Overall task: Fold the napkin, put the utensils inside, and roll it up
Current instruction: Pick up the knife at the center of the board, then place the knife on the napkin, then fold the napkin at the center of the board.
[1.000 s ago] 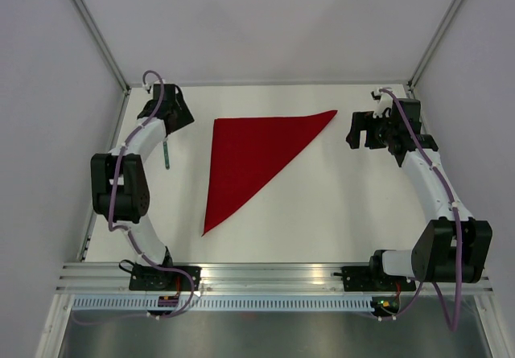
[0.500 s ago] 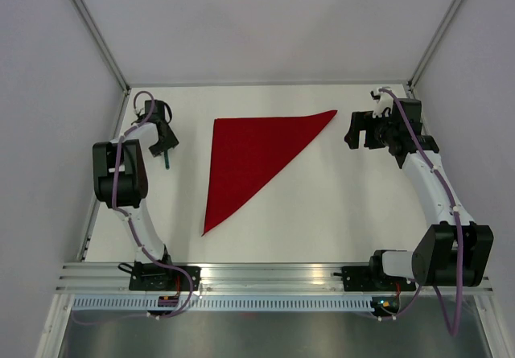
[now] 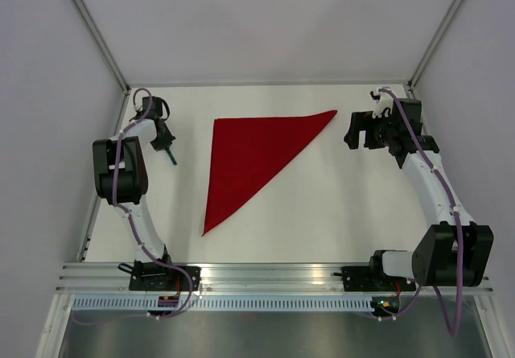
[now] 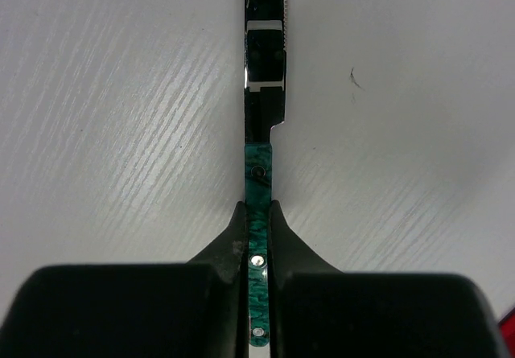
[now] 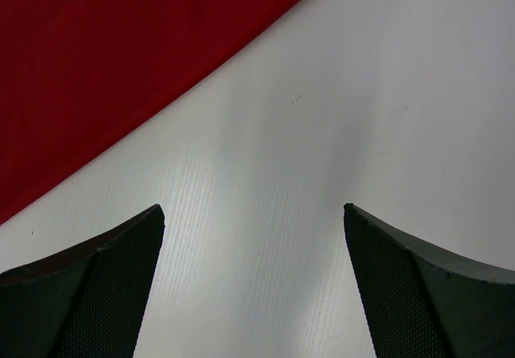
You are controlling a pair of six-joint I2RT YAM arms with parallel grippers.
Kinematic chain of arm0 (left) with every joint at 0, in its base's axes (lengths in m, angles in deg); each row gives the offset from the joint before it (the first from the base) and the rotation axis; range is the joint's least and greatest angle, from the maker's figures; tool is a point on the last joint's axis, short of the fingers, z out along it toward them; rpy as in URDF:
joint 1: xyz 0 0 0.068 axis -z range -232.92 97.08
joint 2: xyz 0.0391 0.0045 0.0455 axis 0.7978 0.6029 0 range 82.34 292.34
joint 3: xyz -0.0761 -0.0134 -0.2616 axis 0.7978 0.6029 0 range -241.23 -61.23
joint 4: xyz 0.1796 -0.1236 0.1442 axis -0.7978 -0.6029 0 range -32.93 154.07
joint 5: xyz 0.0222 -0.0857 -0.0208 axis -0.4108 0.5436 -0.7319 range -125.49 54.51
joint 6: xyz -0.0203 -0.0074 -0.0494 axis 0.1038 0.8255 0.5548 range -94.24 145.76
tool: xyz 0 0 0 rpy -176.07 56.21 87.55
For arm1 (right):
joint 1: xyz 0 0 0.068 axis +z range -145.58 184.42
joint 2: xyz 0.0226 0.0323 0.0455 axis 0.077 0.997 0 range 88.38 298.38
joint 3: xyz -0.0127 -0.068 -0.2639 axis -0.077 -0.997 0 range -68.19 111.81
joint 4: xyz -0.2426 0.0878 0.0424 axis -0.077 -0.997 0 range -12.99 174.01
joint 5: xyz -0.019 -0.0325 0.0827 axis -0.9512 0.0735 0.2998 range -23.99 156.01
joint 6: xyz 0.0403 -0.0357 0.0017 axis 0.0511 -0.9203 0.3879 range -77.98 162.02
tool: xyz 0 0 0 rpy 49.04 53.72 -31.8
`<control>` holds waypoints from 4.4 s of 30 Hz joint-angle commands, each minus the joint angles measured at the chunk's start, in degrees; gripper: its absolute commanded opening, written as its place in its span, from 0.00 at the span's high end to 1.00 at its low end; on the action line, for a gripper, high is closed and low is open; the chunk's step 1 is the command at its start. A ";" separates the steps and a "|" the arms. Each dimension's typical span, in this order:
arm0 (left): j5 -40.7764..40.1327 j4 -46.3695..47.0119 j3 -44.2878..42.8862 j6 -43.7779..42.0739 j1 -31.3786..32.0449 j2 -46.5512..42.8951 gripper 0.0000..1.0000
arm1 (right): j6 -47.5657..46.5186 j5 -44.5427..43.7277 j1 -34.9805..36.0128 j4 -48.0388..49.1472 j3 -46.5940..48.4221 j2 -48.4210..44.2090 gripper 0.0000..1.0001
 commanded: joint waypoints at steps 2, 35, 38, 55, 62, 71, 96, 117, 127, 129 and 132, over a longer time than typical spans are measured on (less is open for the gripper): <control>6.08 -3.23 -1.17 -3.37 0.35 -2.08 0.98 | -0.55 0.63 0.33 -0.56 2.10 -1.35 0.03; 25.86 -6.66 -11.03 -30.10 40.52 1.15 0.98 | -1.34 -1.83 0.59 1.11 1.22 -0.73 0.03; 25.24 -4.91 -10.23 -27.82 41.31 1.77 0.98 | -1.43 -1.92 0.59 1.20 1.22 -0.56 0.03; 23.31 -2.00 -7.07 -24.47 41.58 2.91 0.98 | -1.69 -2.36 0.94 1.20 1.13 -0.21 0.03; 24.45 -1.91 -6.63 -24.47 41.58 2.91 0.98 | -1.69 -2.36 1.03 1.20 1.13 -0.03 0.03; 25.24 -1.91 -6.19 -24.56 41.66 3.61 0.98 | -1.78 -2.53 1.03 1.20 1.13 0.06 0.03; 26.21 -1.91 -6.98 -24.47 41.58 1.42 0.59 | -1.87 -2.53 1.21 0.93 1.13 0.14 0.03; 9.34 -10.08 -4.60 -1.44 22.68 -51.48 0.50 | -8.45 -19.75 51.46 15.95 -1.42 11.03 0.16; 3.19 -18.61 -9.00 -1.27 22.68 -59.23 0.48 | -16.19 -29.52 75.63 34.05 -1.69 24.82 0.19; 2.74 -19.66 -9.35 -1.53 22.68 -59.58 0.49 | -16.63 -30.13 76.88 35.29 -0.98 26.94 0.19; 2.48 -19.93 -9.61 -1.62 22.68 -59.58 0.49 | -17.95 -32.94 79.51 38.45 0.34 31.34 0.19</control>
